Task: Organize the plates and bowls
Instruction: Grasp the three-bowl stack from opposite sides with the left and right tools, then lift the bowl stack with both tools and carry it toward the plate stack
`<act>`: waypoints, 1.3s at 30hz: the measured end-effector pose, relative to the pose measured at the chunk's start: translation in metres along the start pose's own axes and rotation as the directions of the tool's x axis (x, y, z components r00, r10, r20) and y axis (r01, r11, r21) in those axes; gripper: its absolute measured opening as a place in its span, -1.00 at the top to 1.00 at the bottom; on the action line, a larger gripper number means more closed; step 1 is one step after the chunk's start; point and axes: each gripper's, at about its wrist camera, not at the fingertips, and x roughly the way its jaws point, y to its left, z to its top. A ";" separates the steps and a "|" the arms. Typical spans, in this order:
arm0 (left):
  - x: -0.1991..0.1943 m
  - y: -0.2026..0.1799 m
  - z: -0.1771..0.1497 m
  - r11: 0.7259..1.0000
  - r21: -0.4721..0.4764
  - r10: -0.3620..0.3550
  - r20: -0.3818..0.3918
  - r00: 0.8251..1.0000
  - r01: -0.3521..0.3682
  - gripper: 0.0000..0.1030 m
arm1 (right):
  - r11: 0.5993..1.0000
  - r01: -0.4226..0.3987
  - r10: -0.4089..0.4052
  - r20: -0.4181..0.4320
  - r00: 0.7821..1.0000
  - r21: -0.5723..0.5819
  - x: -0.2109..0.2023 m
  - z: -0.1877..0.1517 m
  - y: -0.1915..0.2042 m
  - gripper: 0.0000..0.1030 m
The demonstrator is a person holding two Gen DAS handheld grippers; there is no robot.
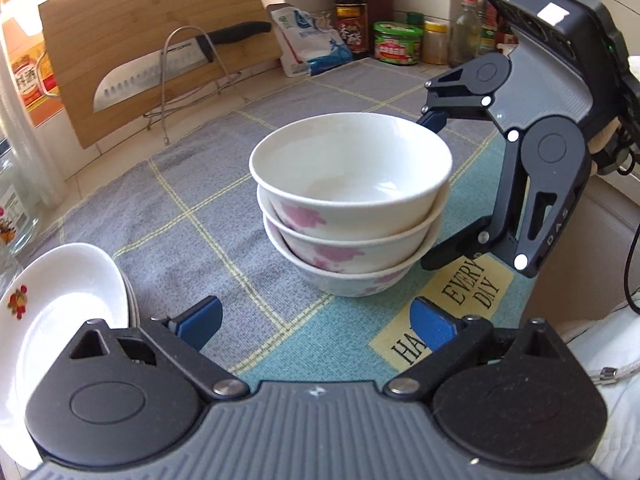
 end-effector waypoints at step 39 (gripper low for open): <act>0.050 0.019 0.026 0.974 0.133 -0.175 -0.086 0.981 0.186 -0.88 | 0.987 -0.143 0.140 -0.046 0.989 -0.071 0.004 0.023 -0.009 -0.99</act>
